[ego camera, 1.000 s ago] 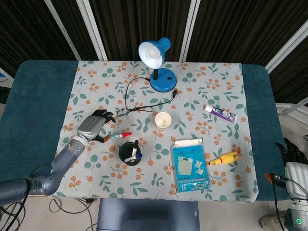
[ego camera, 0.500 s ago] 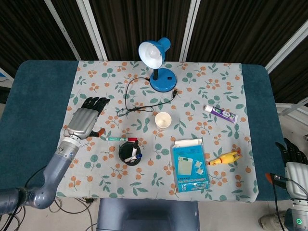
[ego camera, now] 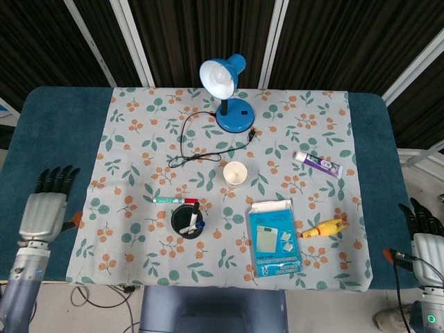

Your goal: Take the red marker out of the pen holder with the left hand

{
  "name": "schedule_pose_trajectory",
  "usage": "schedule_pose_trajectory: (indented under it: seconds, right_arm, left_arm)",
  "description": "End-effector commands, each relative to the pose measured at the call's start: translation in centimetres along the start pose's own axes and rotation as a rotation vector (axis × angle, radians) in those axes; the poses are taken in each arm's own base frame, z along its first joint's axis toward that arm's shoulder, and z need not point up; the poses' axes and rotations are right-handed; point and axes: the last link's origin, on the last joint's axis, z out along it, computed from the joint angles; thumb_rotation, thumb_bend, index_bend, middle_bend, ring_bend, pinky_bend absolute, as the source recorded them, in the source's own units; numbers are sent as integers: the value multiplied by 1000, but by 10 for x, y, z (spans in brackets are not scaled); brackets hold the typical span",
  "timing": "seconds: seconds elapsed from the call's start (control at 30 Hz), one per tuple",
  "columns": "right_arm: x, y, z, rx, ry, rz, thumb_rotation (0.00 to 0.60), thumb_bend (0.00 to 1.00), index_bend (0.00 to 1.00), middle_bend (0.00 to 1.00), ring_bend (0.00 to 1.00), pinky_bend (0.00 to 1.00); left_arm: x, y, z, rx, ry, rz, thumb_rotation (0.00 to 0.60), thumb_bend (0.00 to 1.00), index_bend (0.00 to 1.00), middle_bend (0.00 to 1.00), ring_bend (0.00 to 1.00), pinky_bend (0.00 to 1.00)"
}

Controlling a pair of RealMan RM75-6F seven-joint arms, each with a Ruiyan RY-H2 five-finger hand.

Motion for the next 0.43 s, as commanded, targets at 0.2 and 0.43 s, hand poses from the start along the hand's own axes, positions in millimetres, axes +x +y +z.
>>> schedule_pose_trajectory:
  seconds: [0.2,0.43]
  right_arm:
    - [0,0,-1,1,1,0,600,164,129,51,100,182]
    - [1,0,-1,4,-1,3,600,164,129,51,100,182]
  left_arm:
    - [-12,-51,-52,49,66,-102,600,243,67,23,0,0]
    - [-10,-58,-55,55,57,-114,600,243,68,23,0,0]
